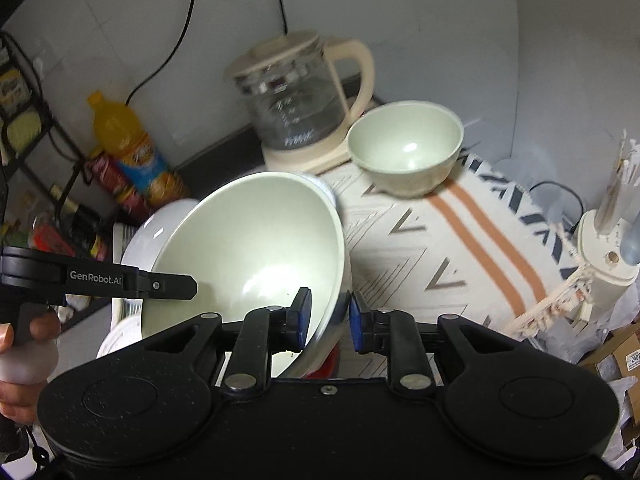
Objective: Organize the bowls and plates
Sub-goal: 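Carry the large green bowl with both grippers and lower it into the red bowl, then open both grippers and lift them off the stacked bowls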
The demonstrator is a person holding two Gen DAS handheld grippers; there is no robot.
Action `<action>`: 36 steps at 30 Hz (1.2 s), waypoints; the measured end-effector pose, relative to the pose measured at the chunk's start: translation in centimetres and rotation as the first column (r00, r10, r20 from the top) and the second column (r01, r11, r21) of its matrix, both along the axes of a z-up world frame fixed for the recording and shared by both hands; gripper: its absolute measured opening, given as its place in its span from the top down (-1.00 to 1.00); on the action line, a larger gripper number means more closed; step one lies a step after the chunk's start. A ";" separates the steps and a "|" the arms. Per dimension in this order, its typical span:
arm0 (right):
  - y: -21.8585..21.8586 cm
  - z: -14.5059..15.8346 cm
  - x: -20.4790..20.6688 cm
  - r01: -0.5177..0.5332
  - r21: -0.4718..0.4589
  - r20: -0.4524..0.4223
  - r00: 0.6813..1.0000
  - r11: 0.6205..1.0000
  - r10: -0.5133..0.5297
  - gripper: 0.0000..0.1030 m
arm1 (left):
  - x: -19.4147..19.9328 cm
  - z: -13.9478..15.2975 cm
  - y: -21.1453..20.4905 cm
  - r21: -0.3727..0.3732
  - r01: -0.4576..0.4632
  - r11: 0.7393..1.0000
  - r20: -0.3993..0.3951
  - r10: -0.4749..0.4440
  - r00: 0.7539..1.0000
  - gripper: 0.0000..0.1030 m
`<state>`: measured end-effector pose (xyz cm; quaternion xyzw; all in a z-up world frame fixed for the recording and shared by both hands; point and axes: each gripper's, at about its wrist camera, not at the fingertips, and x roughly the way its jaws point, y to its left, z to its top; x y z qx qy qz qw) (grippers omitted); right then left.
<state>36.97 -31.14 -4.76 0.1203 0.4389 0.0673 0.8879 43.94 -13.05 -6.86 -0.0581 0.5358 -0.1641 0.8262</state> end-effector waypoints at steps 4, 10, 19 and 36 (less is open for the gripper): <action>0.9 -0.8 0.3 -0.031 -0.007 -0.040 0.999 0.999 0.031 0.50 | -0.4 -0.7 0.9 0.004 -0.025 1.000 -0.036 0.025 0.999 0.84; 1.8 -2.4 0.8 -0.061 -0.033 -0.093 0.994 0.998 0.058 0.46 | -0.7 -2.5 1.4 0.020 -0.056 0.998 -0.083 0.057 0.995 0.84; 2.7 -4.2 2.0 -0.099 -0.057 -0.148 0.985 0.993 0.090 0.46 | -0.6 -4.4 1.7 0.055 -0.083 0.995 -0.115 0.089 0.989 0.84; 1.0 -3.9 2.7 -0.053 -0.032 -0.105 0.993 0.998 0.049 0.46 | 0.2 -3.3 2.4 0.104 -0.074 0.992 -0.082 0.083 0.993 0.72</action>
